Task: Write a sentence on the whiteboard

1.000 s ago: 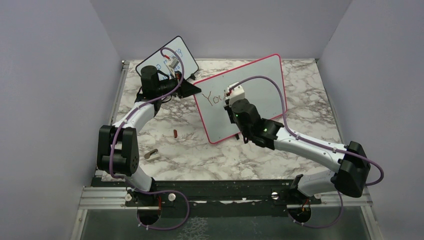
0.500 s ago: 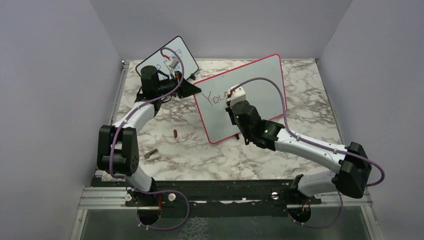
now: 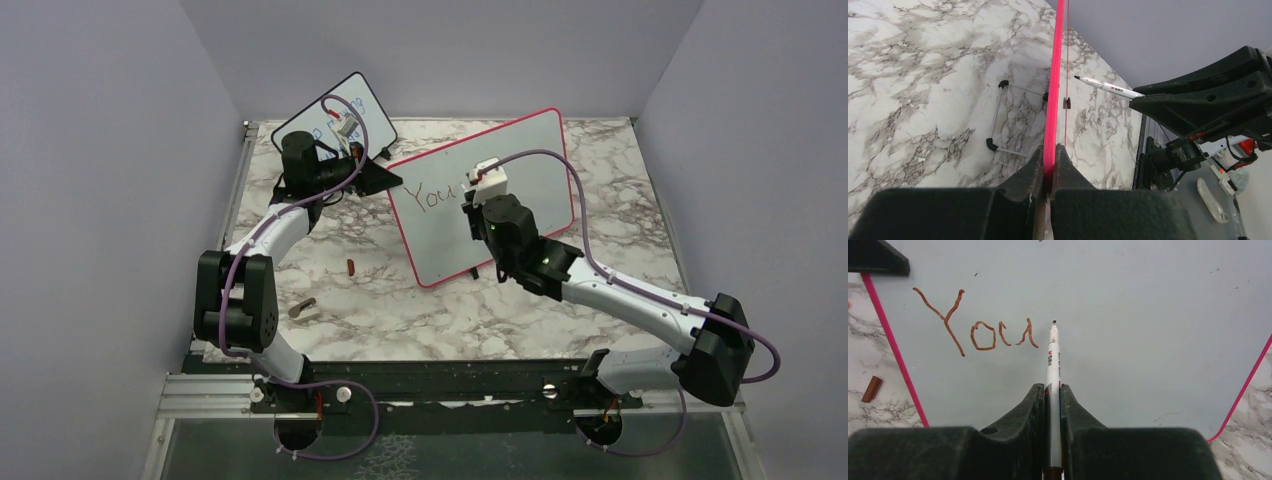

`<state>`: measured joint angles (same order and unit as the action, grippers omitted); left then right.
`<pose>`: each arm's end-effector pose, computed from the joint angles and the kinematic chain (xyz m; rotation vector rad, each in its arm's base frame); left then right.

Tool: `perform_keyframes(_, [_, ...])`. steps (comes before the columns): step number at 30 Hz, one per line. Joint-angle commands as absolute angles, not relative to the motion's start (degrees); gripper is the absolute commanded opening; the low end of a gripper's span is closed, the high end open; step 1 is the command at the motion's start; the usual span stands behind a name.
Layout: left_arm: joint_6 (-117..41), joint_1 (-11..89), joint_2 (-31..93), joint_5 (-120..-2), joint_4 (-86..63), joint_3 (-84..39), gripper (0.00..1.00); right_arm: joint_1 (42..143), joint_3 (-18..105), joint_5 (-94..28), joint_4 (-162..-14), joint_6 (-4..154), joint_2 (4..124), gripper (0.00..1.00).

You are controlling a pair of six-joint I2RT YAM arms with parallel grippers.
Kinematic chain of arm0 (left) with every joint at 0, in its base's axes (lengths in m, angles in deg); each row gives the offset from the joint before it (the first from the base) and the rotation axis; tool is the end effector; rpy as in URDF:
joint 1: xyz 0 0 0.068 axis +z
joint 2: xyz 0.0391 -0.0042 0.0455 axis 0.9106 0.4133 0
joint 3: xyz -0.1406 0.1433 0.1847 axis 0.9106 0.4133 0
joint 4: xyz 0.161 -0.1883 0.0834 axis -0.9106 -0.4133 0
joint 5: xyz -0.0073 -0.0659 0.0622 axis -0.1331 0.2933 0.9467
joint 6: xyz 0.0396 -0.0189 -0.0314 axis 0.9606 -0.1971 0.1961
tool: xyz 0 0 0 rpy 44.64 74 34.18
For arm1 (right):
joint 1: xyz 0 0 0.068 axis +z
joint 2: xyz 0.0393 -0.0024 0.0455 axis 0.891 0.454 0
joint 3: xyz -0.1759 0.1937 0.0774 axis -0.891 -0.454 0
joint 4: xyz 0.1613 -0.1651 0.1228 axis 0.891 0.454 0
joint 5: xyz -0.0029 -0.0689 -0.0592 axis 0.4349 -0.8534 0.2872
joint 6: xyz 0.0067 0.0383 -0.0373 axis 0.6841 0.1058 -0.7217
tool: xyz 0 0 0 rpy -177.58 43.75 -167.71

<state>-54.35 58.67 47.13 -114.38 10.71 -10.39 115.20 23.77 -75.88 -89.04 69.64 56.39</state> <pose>0.3513 -0.0743 0.2904 0.5433 1.7364 -1.3440 0.1969 0.2208 0.3213 -0.3838 1.7719 0.0997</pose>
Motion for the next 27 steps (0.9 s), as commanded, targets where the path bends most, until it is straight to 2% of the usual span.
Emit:
perform_keyframes(1, [-53.28,57.78,47.89,-116.42,9.01,-10.72,0.0,113.95,25.35,-73.37,-92.19,68.77,56.54,0.01])
perform_keyframes(27, [-53.3,57.84,48.27,-116.66,9.03,-10.89,0.0,112.62,26.13,-72.13,-93.36,69.35,60.02,0.01])
